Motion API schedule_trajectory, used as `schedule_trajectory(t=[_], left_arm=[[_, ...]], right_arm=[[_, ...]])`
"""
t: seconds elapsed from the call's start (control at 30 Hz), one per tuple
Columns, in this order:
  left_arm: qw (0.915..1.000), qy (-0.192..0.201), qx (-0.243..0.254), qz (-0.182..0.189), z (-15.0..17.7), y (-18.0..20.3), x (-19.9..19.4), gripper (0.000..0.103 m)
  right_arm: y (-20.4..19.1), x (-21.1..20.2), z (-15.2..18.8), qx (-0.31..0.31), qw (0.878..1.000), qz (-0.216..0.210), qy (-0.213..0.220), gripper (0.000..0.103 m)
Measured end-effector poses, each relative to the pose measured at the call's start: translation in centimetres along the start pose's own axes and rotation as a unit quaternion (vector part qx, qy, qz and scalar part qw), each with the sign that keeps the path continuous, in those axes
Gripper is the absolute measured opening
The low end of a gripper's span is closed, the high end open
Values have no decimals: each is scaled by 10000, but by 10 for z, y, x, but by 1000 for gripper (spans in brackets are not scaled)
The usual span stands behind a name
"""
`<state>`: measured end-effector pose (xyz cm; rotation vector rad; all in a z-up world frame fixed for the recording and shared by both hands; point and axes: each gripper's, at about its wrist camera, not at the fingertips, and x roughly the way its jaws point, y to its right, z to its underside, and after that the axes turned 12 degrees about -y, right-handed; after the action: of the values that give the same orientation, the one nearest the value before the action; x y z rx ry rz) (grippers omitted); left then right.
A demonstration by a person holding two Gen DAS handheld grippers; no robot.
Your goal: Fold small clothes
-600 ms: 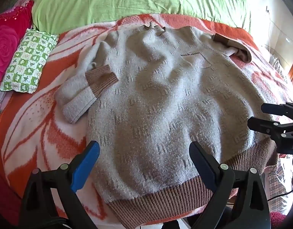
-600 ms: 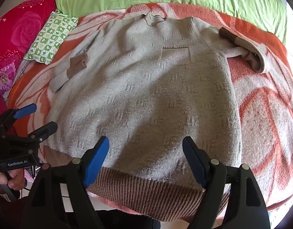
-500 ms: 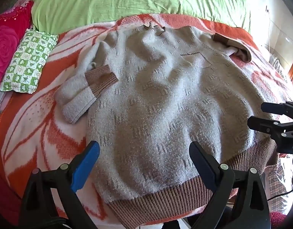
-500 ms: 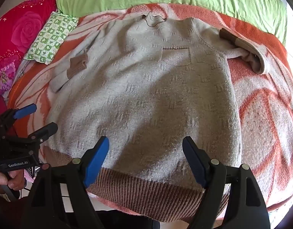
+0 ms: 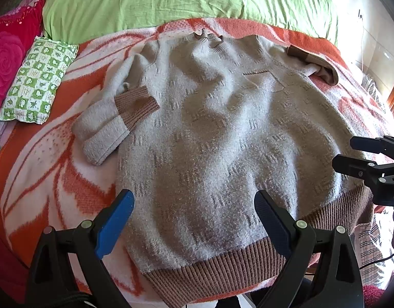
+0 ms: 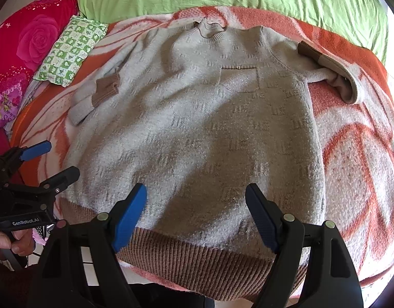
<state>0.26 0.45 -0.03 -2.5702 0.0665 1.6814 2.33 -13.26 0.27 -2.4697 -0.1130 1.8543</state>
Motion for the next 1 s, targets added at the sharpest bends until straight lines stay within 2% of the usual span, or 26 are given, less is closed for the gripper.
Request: schedule_trajectory(t=[0.33,0.5,0.77,1.0], left_arm=[[9999,32,8,-170,-2,-4,3,95],[9999,-28,-18,-112,-4,-4,7,95],[9994,-250,-125,196,-10,-3,15,95],[9991,-322,-205,194,-17,-6,23,95]], right_arm=[[0,1,-2,-6,10000,-17,18,80],[3,0,-5,3,10000,-25,-11,80],[13,2,-9,74,9999,-106,-109,80],[21,6,-14,123,9995,-195,-236,80]])
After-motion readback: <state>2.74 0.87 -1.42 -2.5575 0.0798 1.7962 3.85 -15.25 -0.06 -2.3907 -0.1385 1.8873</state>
